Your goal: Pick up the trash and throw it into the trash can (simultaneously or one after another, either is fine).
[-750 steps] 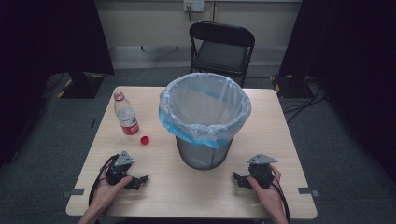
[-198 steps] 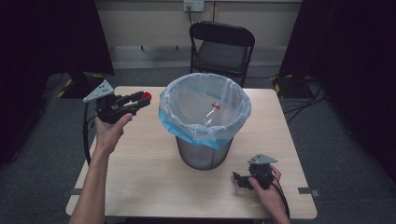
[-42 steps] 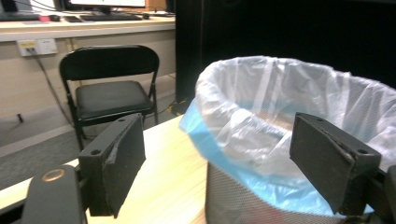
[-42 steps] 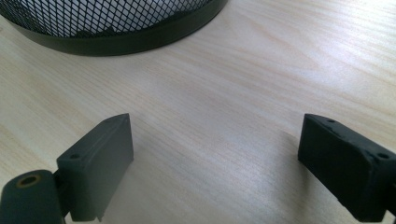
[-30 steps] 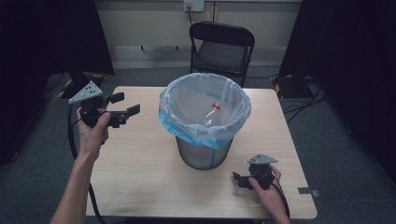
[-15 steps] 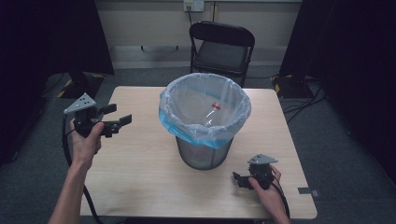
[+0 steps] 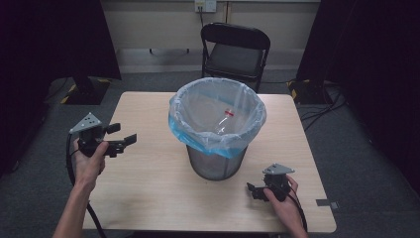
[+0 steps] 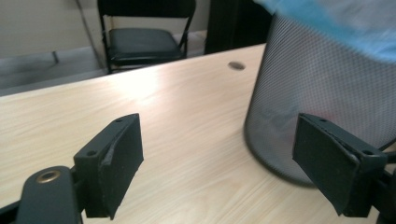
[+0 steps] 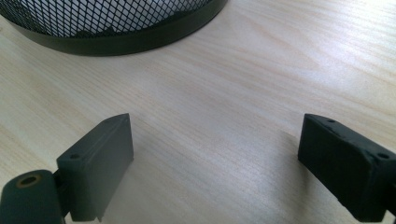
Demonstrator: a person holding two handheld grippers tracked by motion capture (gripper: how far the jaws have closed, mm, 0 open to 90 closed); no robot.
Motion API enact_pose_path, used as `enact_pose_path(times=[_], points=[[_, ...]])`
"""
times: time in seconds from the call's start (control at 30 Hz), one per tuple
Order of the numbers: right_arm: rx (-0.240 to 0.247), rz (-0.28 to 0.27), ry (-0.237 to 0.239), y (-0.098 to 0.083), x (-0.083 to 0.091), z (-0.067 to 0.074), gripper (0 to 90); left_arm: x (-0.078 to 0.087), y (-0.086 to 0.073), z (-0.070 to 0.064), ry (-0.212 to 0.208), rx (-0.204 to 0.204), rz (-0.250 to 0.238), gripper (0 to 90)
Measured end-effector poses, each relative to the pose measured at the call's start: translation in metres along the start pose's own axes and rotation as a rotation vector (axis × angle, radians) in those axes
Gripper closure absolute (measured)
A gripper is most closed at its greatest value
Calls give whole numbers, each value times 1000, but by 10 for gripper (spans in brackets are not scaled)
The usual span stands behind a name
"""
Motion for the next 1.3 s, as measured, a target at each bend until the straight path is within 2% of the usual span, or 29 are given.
enact_pose_path(times=[0.1, 0.2, 0.4, 0.63, 0.73, 0.83, 0.93, 1.07, 1.13, 1.3], points=[[0, 0, 0, 0, 0, 0, 95, -3, -12, -1, 13, -18, 50, 161], [0, 0, 0, 0, 0, 0, 95, -6, -25, 1, 30, -20, 74, 161], [0, 0, 0, 0, 0, 0, 95, -12, -48, 1, 31, -3, 120, 170], [0, 1, 0, 0, 0, 0, 95, -16, -70, 5, 66, -16, 177, 173], [0, 0, 0, 0, 0, 0, 95, -18, -81, 5, 61, -18, 204, 173], [0, 0, 0, 0, 0, 0, 95, -22, -92, 3, 44, 0, 215, 172], [0, 1, 0, 0, 0, 0, 95, -26, -104, 0, 52, 12, 236, 172], [0, 1, 0, 0, 0, 0, 95, -31, -116, -3, 51, -8, 286, 172], [0, 1, 0, 0, 0, 0, 95, -34, -122, -4, 42, 6, 308, 172], [0, 1, 0, 0, 0, 0, 95, -40, -133, -5, 59, -18, 358, 176]])
Point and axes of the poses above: each handheld gripper's, and its own axes: x roughly backward along the jaws, y roughly out of its top, z roughly to its left, the point moved 4 cm from there along -x, roughly forward along the jaws, and after that the axes turned 1 degree about z, right-handed, at the moved point
